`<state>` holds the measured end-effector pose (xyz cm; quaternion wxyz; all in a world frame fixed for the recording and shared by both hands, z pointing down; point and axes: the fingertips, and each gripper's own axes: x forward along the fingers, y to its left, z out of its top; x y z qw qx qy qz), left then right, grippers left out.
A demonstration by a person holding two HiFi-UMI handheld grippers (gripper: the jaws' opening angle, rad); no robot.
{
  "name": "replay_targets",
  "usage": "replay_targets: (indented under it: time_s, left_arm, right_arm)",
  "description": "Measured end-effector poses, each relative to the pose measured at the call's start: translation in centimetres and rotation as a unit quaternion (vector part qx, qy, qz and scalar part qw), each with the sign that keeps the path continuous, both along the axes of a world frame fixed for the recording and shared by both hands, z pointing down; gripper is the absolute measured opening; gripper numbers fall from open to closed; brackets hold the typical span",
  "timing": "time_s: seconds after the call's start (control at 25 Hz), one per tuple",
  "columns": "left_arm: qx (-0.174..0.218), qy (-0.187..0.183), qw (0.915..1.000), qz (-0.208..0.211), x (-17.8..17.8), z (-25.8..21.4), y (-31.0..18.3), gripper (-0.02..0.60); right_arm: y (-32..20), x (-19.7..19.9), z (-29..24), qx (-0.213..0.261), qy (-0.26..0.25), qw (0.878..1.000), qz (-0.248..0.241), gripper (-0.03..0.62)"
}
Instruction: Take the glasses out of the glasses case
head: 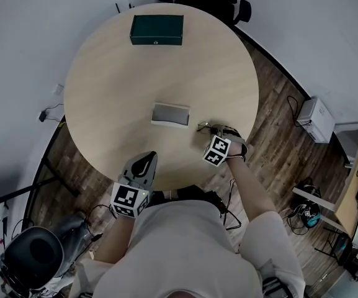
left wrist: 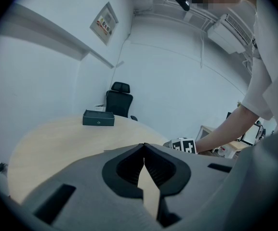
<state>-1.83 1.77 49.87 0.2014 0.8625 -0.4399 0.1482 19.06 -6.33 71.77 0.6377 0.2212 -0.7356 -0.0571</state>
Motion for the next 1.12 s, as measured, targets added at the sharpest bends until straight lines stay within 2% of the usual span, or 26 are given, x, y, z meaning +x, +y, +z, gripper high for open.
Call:
replay_targets:
  time_s: [0.6,0.96,1.12]
  left_arm:
    - [0.0,0.001,1.0,0.001,-0.4,0.1,0.1,0.009]
    - [0.01,0.004,0.9999,0.007,-0.7,-0.4,0.2,0.009]
    - [0.017,0.003,0.9998,0.012,-0.7,-1.0,0.5,0.009]
  right_arm:
    - [-0.3,0.1,-0.1,0.002,0.005,1.0,0.01,0.02]
    - [-0.5,0.7,-1.5,0.023,0.002,0.999,0.027,0.018]
    - [-0.7,0.4,-3.3,0.047,-0.023,0.998,0.047,0.015]
